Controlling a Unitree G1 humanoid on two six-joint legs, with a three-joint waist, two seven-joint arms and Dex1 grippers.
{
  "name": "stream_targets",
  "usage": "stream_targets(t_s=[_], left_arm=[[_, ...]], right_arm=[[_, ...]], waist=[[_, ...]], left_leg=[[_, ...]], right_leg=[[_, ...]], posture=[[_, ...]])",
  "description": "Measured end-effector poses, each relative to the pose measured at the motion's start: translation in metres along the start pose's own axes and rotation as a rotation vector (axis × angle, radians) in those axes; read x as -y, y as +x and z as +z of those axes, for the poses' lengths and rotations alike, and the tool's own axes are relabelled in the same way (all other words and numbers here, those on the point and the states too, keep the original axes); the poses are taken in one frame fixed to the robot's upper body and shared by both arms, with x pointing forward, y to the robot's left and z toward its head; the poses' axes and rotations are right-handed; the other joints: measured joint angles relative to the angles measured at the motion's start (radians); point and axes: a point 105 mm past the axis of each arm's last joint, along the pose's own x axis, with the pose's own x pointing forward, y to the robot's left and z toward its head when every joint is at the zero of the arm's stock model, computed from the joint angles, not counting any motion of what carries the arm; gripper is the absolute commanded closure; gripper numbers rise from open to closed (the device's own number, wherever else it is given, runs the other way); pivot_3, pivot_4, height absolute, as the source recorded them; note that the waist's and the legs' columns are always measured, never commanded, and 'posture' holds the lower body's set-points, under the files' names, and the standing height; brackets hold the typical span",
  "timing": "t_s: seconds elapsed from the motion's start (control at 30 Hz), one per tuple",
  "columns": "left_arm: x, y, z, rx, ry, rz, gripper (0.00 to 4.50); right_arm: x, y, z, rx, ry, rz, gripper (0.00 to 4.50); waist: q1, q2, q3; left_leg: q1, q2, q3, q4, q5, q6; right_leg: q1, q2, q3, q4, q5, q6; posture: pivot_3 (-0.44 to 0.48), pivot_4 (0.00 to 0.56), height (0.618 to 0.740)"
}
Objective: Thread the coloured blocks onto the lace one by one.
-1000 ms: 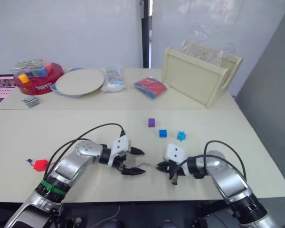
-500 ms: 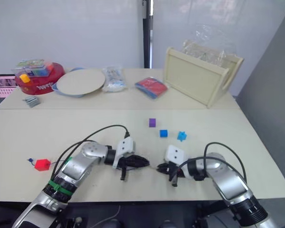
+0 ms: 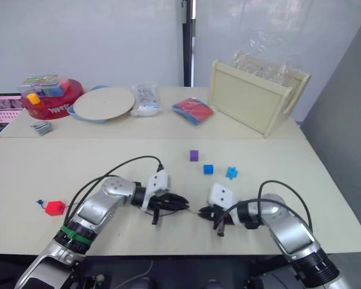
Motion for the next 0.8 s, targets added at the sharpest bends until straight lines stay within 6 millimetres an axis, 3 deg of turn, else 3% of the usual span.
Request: stream_targets(t_s=[0.37,0.4,0.53,0.8], left_arm=[[0.006,0.016,-0.015,-0.063,0.028,-0.032,2.75],[0.006,0.016,-0.016,-0.062,0.028,-0.032,3.32],[0.006,0.017,-0.016,-0.057,0.027,-0.033,4.49],[0.007,0.018,-0.015,-0.047,0.021,-0.045,4.49]], right_arm=[[-0.003,0.000,0.003,0.002,0.004,-0.002,4.50],[-0.003,0.000,0.003,0.003,0.003,-0.001,4.50],[-0.003,-0.001,0.003,0.001,0.003,-0.005,4.50],[-0.001,-0.004,0.002,-0.005,0.000,-0.014,4.50]], waist=[[0.000,0.000,0.000],[0.000,0.000,0.000],[0.001,0.000,0.000],[0.001,0.000,0.000]], left_leg=[[0.000,0.000,0.000,0.000,0.000,0.000],[0.000,0.000,0.000,0.000,0.000,0.000],[0.000,0.000,0.000,0.000,0.000,0.000],[0.000,0.000,0.000,0.000,0.000,0.000]], right_leg=[[0.000,0.000,0.000,0.000,0.000,0.000],[0.000,0.000,0.000,0.000,0.000,0.000],[0.000,0.000,0.000,0.000,0.000,0.000],[0.000,0.000,0.000,0.000,0.000,0.000]], posture=[[0.000,0.150,0.740],[0.000,0.150,0.740],[0.000,0.150,0.740],[0.000,0.150,0.740]])
